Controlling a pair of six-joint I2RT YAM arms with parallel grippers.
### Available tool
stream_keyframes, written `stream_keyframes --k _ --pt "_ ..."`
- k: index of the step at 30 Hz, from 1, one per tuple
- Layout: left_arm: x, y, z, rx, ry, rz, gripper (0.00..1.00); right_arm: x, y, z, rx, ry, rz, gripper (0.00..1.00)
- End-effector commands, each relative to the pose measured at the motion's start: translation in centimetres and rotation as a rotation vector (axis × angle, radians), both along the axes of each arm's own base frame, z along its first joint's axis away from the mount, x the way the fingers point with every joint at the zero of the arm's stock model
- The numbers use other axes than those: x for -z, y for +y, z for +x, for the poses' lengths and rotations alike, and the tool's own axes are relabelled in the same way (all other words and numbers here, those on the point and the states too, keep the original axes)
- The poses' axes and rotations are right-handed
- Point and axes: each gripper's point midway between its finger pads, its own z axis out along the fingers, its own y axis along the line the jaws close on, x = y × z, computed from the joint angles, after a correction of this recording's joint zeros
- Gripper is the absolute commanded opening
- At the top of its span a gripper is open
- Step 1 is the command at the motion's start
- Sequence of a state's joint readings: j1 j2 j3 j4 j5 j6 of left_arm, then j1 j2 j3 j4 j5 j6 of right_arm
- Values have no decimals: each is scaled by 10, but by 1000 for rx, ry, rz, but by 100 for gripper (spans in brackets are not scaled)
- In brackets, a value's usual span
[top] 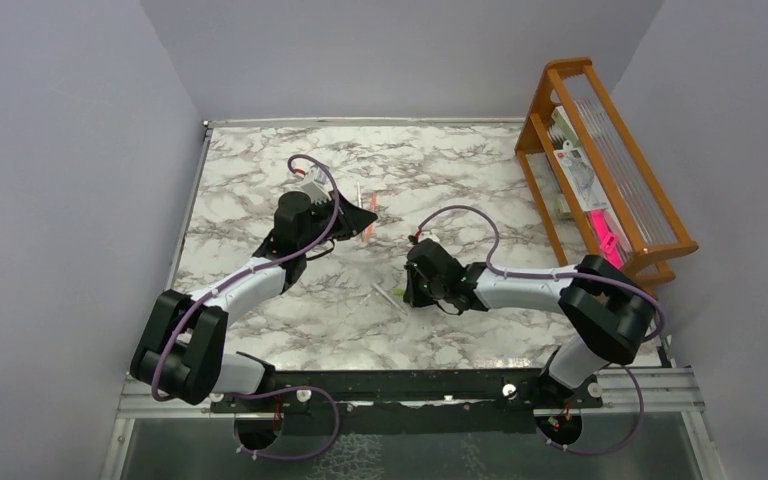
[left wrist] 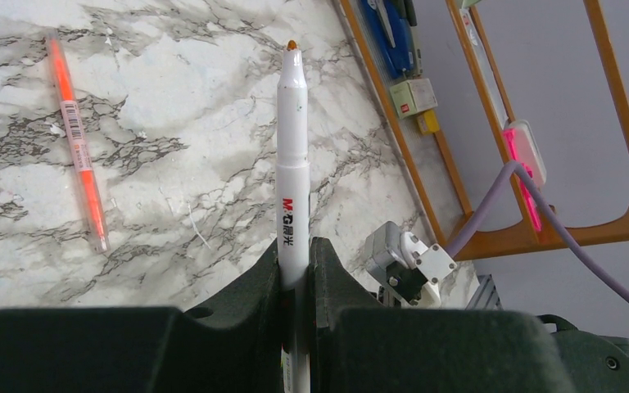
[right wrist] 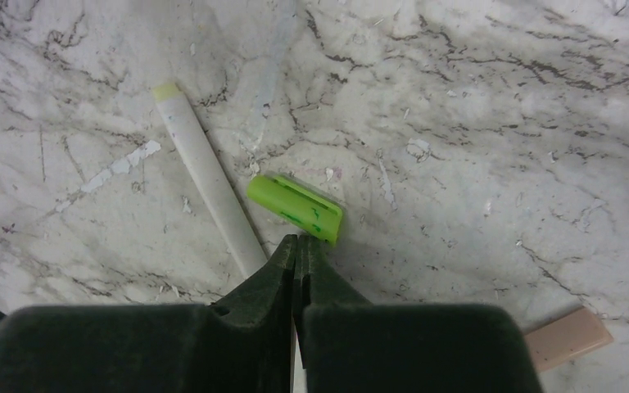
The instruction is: Insert the pens into the pen caps
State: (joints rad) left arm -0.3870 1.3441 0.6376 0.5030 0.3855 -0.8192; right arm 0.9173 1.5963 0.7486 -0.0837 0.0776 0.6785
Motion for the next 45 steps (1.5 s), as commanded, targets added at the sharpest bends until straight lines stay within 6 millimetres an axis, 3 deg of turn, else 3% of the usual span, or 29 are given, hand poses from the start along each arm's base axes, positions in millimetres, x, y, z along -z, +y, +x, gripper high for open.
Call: stream_keyframes --k 1,17,25,27,30,32,34,45 --pt "-14 -3 2 22 -37 -17 0 4 -7 13 51 -23 -96 1" --pt "-12 -3 0 26 -35 -17 0 9 -5 38 87 -67 -191 1" --pt "-13 -2 -1 24 -37 -17 0 -17 10 57 98 -137 -154 2" --pt "-13 -2 -2 25 -39 -16 0 -28 13 61 101 -162 -134 7" --pt "-13 -1 -1 19 -39 -16 0 -39 16 65 96 -187 -125 26" --pt "-13 0 0 15 -37 -16 0 -41 17 66 100 -189 -127 39" --pt "-11 0 0 10 -31 -15 0 -40 19 66 104 -182 -136 45" --pt "-7 3 0 8 -20 -13 0 -21 33 57 80 -138 -191 46"
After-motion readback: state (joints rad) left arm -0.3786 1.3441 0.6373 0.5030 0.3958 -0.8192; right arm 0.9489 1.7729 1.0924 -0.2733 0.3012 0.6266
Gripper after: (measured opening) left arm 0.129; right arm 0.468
